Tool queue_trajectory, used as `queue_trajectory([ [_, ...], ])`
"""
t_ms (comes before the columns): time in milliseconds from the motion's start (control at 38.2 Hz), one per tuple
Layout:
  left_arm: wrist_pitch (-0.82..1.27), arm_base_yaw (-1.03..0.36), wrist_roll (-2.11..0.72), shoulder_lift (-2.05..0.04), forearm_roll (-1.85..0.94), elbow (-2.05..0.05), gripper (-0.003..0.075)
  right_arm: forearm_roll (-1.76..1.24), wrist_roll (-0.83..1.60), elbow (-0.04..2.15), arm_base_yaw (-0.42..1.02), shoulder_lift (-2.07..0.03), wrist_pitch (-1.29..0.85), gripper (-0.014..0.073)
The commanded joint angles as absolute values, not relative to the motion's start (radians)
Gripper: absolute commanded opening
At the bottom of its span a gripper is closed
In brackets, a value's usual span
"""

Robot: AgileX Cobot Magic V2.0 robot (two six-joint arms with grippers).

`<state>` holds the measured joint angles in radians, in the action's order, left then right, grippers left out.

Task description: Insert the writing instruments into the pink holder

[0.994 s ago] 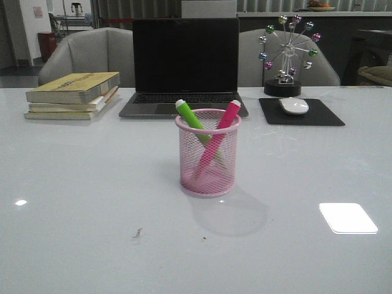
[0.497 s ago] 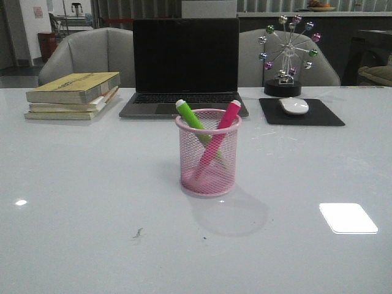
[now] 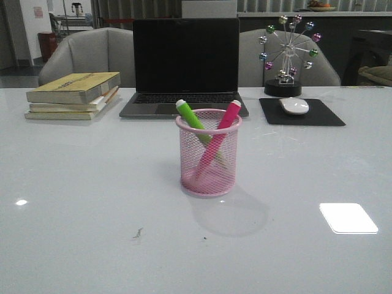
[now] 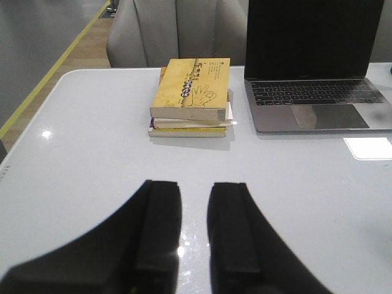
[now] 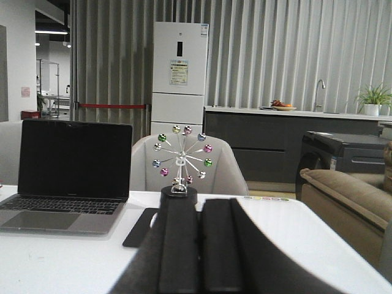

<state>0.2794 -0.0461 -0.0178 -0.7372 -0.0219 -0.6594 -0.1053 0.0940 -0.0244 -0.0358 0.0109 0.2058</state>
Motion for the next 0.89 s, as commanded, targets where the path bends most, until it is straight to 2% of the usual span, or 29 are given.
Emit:
queue_trajectory([
  [0, 0.193, -0.054, -0.015, -0.732, -0.024, -0.687, 0.0216, -0.095, 0.073, -0.032, -0.031, 0.030, 0.220, 0.0050],
  [497, 0.193, -0.054, -0.015, -0.732, -0.024, -0.687, 0.0216, -0.142, 0.032, -0.032, -0.030, 0.029, -0.160, 0.0050],
  [863, 0.193, -0.054, -0.015, -0.732, -0.024, -0.687, 0.0216, -0.161, 0.032, -0.032, 0.033, 0.030, -0.165, 0.0050],
])
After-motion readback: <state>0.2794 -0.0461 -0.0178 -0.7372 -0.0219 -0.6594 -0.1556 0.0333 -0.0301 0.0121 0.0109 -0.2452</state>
